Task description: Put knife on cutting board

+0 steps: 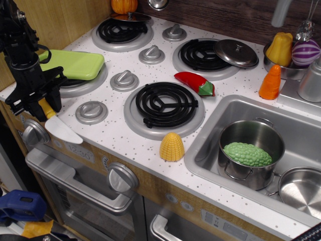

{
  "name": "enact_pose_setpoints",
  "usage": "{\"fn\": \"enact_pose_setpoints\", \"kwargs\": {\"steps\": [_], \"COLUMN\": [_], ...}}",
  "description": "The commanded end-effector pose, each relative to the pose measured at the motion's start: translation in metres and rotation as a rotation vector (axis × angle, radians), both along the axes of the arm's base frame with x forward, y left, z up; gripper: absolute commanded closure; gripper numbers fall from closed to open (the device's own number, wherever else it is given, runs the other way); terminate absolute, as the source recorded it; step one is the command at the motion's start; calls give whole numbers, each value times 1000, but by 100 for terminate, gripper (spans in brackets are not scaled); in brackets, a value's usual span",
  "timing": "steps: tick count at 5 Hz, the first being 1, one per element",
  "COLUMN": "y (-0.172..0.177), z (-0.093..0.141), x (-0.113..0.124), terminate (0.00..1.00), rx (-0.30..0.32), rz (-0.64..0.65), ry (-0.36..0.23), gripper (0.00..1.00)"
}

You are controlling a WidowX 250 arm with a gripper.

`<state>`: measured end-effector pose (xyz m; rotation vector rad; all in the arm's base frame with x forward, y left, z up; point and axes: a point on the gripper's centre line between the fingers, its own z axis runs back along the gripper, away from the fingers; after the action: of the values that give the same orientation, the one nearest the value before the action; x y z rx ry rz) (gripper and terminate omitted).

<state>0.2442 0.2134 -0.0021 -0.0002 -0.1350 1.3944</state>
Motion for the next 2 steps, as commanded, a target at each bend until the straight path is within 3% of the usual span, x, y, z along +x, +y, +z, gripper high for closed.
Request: {"fn": "enact_pose_setpoints", "kwargs": {"steps": [1, 2], "y": [2, 10], "z": [29, 44], "x": [10, 17], "terminate": [0, 0], "rx": [65, 116], "rz": [-46, -96], "ry": [-19, -34], "gripper": [100, 100]}}
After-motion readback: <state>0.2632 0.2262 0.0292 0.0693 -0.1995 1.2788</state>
